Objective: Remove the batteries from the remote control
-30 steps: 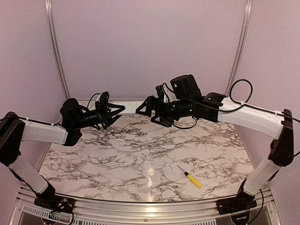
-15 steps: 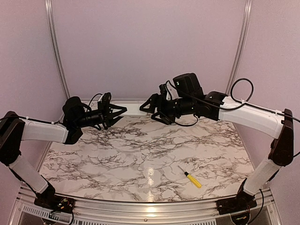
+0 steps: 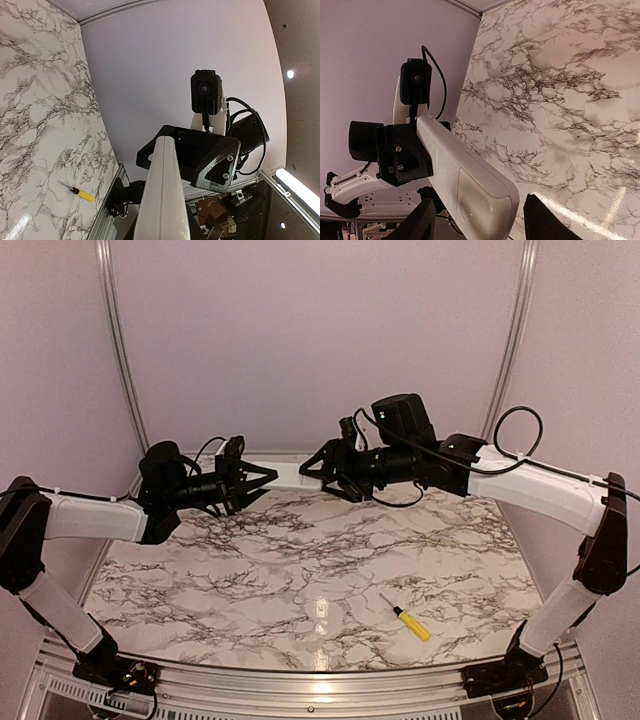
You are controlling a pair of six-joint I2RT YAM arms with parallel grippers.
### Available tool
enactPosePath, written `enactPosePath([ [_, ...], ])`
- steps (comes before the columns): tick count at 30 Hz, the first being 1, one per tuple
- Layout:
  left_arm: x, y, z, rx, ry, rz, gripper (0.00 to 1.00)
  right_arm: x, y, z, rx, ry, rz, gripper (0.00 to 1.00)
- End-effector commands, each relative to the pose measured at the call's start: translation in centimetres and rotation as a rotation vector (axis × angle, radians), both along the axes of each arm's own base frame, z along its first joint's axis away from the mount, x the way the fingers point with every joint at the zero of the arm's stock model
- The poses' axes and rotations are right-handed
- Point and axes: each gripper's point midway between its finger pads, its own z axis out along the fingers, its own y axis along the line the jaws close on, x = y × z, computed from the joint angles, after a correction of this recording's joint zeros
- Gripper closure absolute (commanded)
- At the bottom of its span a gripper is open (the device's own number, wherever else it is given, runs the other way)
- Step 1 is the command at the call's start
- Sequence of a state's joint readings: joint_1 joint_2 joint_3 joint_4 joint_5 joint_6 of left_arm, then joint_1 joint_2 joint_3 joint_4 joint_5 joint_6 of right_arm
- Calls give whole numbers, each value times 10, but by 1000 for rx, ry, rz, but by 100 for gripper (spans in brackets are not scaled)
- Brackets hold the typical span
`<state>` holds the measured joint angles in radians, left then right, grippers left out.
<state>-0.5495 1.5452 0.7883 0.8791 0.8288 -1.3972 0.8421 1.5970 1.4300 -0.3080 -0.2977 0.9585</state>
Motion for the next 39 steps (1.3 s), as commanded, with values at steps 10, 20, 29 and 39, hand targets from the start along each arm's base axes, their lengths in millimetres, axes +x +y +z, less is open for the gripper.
enactPosePath([
  [10,-2,-8,7,24,-56,-10,100,2,1,22,42,-34,7,58],
  [20,-7,-14,3,39,-60,-23,100,0,1,19,40,-25,13,65],
  [29,-10,-16,2,43,-64,-32,100,-1,0,17,39,-19,13,71],
  [39,-12,-15,3,43,-67,-39,100,-2,0,16,40,-9,10,75],
])
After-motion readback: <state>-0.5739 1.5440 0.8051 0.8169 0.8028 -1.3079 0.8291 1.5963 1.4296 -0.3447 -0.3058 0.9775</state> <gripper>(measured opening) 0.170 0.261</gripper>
